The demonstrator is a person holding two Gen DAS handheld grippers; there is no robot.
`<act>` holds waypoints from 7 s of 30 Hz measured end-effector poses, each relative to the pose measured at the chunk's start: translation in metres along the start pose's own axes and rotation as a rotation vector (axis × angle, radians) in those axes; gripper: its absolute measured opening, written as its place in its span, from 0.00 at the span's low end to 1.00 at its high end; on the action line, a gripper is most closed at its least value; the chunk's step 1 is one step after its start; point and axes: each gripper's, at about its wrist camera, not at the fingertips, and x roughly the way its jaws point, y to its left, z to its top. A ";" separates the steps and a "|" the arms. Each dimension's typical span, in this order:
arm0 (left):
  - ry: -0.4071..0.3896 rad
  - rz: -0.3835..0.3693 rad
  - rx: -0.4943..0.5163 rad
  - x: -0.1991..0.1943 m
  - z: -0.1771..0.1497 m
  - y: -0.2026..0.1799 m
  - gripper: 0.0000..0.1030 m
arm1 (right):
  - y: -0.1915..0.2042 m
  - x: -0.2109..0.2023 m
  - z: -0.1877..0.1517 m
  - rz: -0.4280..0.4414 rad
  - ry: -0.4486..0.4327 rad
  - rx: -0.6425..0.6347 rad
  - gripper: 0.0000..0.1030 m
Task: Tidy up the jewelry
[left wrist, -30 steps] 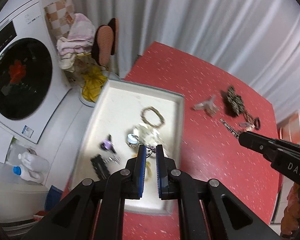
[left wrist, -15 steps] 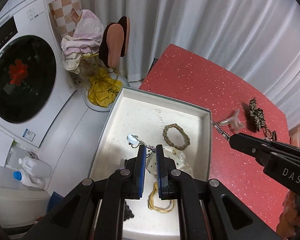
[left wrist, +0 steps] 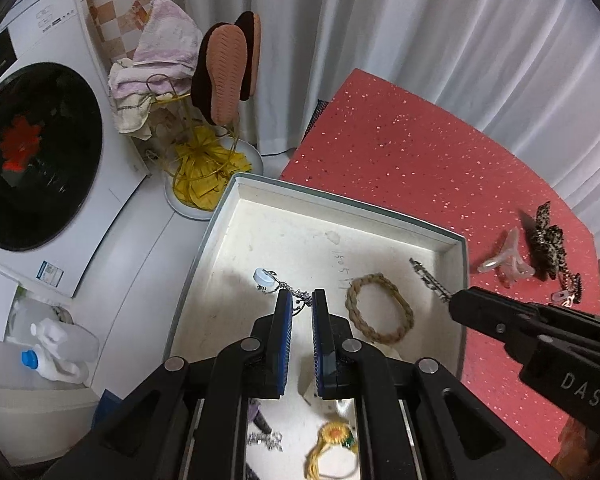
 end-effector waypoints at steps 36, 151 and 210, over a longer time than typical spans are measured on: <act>0.063 0.078 0.033 0.027 -0.014 0.002 0.11 | -0.005 0.029 0.022 0.008 0.022 0.052 0.34; -0.092 0.225 -0.133 -0.305 -0.168 -0.014 1.00 | 0.090 -0.252 -0.157 -0.254 -0.177 -0.231 1.00; -0.091 0.227 -0.134 -0.310 -0.168 -0.013 1.00 | 0.094 -0.255 -0.159 -0.248 -0.179 -0.226 1.00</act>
